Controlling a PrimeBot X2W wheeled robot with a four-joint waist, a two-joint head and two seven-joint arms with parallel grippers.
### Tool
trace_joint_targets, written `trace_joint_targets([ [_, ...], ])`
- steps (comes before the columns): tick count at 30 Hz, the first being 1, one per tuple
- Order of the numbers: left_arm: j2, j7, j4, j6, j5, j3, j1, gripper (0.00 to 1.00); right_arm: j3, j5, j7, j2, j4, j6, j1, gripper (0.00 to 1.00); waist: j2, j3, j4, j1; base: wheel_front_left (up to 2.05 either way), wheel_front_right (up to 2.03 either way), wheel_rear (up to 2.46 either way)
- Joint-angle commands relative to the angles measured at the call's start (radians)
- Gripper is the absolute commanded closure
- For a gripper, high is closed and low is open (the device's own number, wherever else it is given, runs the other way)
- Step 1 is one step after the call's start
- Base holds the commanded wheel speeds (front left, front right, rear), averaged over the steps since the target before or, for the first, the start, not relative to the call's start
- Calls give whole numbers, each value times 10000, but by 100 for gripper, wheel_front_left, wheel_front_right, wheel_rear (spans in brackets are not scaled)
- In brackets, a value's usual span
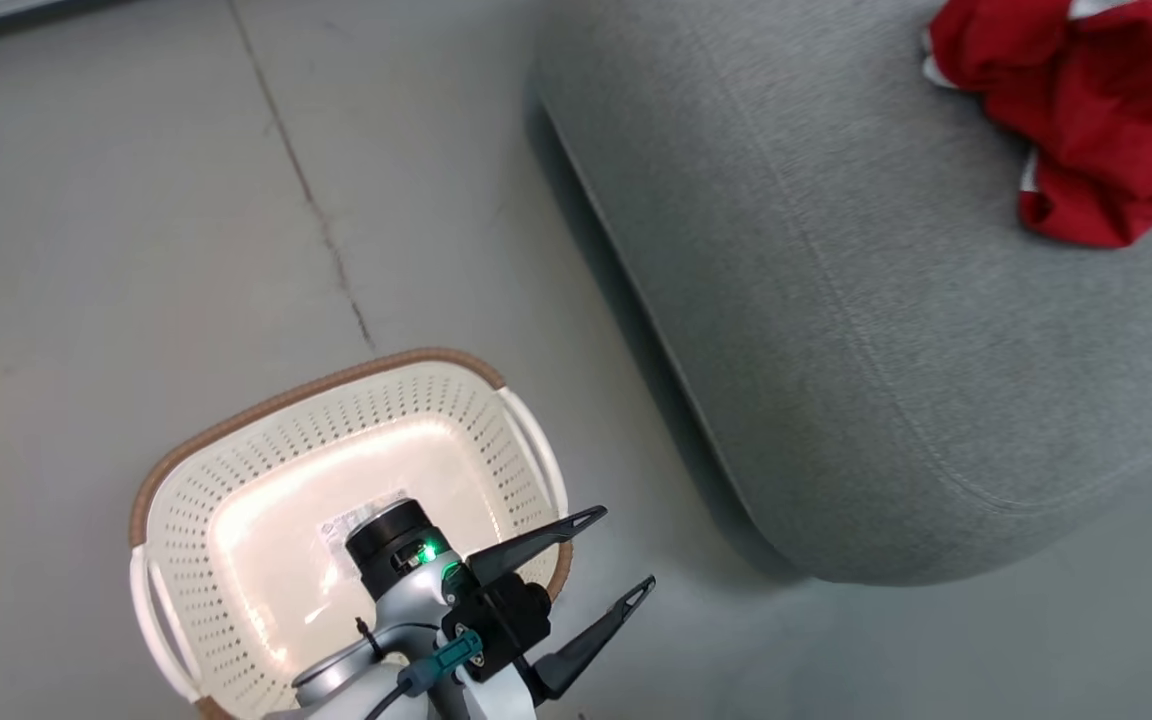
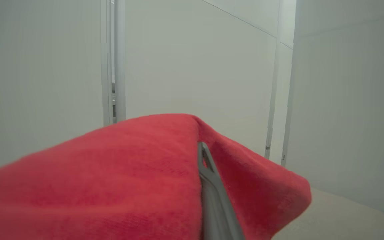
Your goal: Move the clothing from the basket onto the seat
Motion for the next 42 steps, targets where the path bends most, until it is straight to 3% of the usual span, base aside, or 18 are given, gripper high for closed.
trace_joint_targets([
  [1,144,-11,-22,-7,0,4,-224,0,-115,171,-46,-47,355,4,-314,100,0,461,440,0,0,0,0],
  [4,162,-11,19,-7,160,-7,-320,0,-574,571,-48,-250,1666,4,-965,100,0,728,685,0,0,0,0],
  [10,218,-11,-63,-7,279,30,-487,0,-892,-27,-48,-528,3338,9,-1652,100,0,1124,1091,0,0,0,0],
  [17,202,-11,-132,54,442,624,-792,0,-1032,-1476,-46,-460,5324,3,-1751,100,0,1464,1332,0,0,0,0],
  [28,-10,-11,-311,24,628,893,-919,0,-1498,-2404,-46,-133,6033,3,-1791,100,0,1572,1481,0,0,0,0],
  [29,-27,-11,-324,20,635,907,-920,0,-1510,-2516,-46,-159,6116,3,-1781,83,0,1570,1492,0,0,0,0],
  [30,-52,-11,-337,15,648,916,-926,0,-1522,-2611,-48,-164,6227,3,-1779,5,0,1560,1504,0,0,0,0],
  [31,-78,-11,-364,11,665,926,-932,0,-1519,-2712,-46,-160,6442,3,-1801,0,0,1544,1515,0,0,0,0],
  [42,-370,-11,-448,-13,678,914,-824,0,-1253,-4097,-46,-556,7122,3,-1902,0,0,907,1599,0,0,0,0],
])
